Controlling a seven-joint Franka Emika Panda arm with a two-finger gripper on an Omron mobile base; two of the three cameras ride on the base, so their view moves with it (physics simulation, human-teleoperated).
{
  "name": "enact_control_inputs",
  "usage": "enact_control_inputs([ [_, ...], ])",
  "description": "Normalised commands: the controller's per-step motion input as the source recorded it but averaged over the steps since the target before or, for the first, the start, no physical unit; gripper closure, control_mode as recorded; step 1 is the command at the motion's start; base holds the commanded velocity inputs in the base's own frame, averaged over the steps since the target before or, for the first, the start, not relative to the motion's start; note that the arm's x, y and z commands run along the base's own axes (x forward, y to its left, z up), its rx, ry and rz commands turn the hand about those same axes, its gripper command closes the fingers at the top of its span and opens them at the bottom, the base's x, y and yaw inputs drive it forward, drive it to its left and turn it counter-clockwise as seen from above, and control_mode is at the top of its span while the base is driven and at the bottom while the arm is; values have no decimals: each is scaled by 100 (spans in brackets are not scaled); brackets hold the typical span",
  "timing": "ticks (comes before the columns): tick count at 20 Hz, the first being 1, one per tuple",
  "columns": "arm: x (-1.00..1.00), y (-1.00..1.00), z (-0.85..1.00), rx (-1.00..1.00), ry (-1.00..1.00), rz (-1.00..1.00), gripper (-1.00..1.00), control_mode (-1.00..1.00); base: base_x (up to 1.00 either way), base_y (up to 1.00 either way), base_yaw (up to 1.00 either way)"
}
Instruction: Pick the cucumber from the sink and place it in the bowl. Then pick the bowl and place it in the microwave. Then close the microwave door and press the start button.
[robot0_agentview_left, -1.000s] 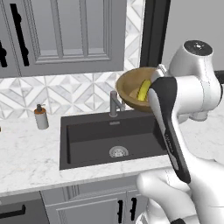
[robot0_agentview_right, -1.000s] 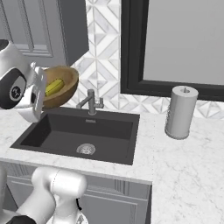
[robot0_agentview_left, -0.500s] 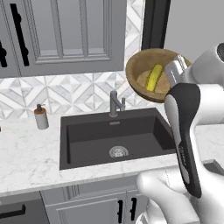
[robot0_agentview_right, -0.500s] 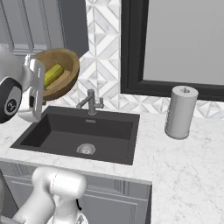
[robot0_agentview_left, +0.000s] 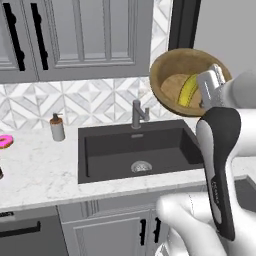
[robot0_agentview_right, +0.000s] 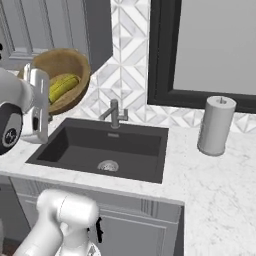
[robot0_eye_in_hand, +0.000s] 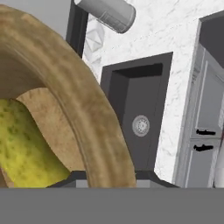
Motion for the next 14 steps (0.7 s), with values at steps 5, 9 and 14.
enact_control_inputs([
  [5,0,0,0,0,0,0,100,100,-51,96,62],
  [9,0,0,0,0,0,0,100,100,-27,46,94],
  [14,0,0,0,0,0,0,100,100,-4,13,100],
])
